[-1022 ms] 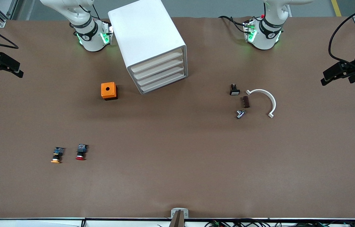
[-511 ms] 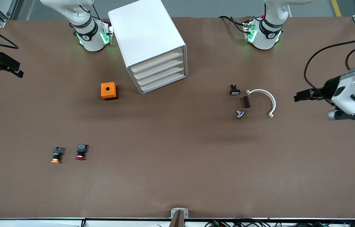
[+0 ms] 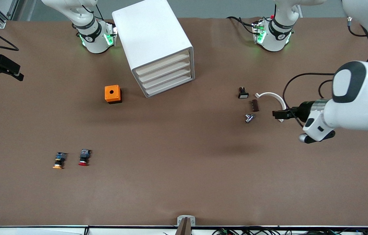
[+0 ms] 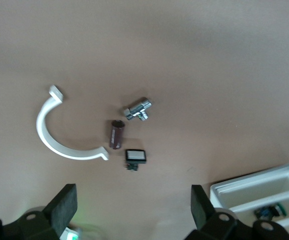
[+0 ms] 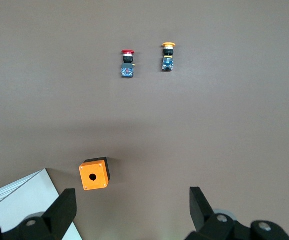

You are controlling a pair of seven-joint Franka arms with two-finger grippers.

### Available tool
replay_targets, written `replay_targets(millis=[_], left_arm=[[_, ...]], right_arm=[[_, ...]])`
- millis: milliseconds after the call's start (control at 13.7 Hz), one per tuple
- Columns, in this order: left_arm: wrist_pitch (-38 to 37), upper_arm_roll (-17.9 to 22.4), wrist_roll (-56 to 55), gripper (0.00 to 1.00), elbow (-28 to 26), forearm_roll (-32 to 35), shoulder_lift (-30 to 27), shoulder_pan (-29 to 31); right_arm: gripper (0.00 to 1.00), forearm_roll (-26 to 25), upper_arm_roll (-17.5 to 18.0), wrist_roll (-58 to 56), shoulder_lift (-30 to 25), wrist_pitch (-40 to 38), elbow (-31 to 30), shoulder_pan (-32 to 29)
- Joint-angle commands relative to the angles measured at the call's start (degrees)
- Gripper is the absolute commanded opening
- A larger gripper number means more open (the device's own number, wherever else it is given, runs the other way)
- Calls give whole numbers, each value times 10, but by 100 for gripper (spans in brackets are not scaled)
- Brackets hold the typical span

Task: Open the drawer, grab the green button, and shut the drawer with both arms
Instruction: 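Move the left gripper toward the front of the white cabinet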

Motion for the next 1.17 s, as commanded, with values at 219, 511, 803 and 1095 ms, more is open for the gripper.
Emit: replay_targets(millis=[219,511,803,1095], left_arm=[[-5,-8,-210,100,37,-12,70,-68],[-6,-10,-432,100,45,-39,91,-127],[-7,-10,-544,100,73,-65,127,-168],[-9,-10,-639,100,110,-109,166,-185]], right_arm=[[100,-3,0,8,-12,5,-9,-1],[100,-3,-1,8,-12,5,-10,-2],[100,-3,-1,2,-10,4,-3,-2],[100,7,-2,8,17,-1,19,-7]])
